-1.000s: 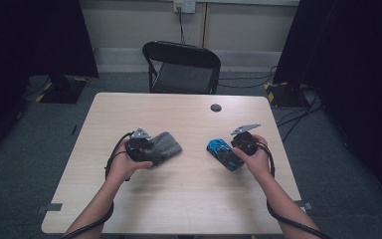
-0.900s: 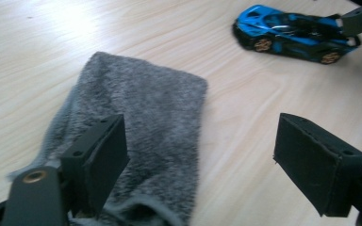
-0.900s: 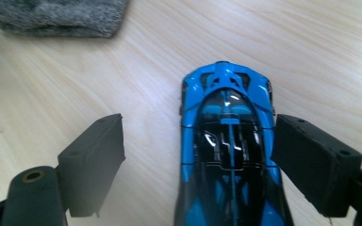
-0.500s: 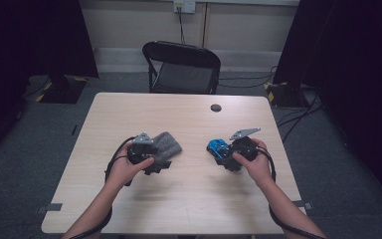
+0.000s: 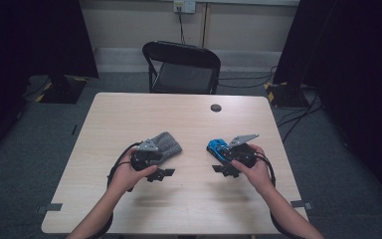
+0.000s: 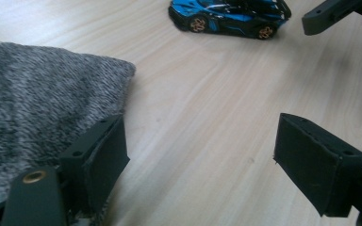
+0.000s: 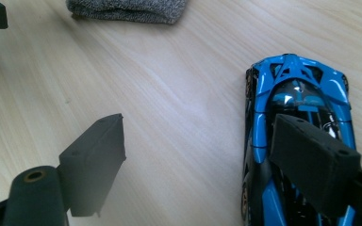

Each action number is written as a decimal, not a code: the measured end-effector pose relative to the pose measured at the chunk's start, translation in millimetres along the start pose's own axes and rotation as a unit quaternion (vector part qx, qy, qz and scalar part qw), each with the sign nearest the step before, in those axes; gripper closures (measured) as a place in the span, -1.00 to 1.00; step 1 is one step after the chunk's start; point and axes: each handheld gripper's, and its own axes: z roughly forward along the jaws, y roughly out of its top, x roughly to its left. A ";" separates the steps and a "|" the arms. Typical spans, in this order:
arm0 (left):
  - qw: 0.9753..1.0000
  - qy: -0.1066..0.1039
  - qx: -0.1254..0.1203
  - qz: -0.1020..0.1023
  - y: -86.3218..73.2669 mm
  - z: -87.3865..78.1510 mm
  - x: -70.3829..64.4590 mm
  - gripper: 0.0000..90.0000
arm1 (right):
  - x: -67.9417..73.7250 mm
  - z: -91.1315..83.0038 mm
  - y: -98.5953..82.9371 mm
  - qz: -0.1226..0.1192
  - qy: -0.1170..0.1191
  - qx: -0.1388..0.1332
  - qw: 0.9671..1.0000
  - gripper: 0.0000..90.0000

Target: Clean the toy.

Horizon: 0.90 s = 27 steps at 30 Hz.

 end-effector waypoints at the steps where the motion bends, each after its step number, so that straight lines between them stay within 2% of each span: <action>1: 1.000 0.001 0.001 0.001 -0.5 0.7 -1.1 -0.61 | 0.4 -0.1 -1.3 -0.001 0.000 0.001 1.000 -0.60; 9: 1.000 -0.012 0.003 0.012 -1.6 4.8 -8.8 -0.61 | 5.5 -1.6 -7.0 0.000 0.011 -0.003 1.000 -0.60; 13: 1.000 -0.018 0.008 0.010 -4.2 7.3 -12.3 -0.61 | 8.7 -1.3 -9.2 -0.007 0.011 -0.005 1.000 -0.59; 15: 1.000 -0.018 0.013 0.018 -5.0 7.2 -12.9 -0.61 | 11.2 -1.8 -10.0 -0.010 0.014 -0.007 1.000 -0.60; 27: 0.999 -0.027 0.016 0.021 -13.1 9.3 -22.3 -0.61 | 26.6 -0.6 -13.6 -0.026 0.030 -0.003 0.999 -0.60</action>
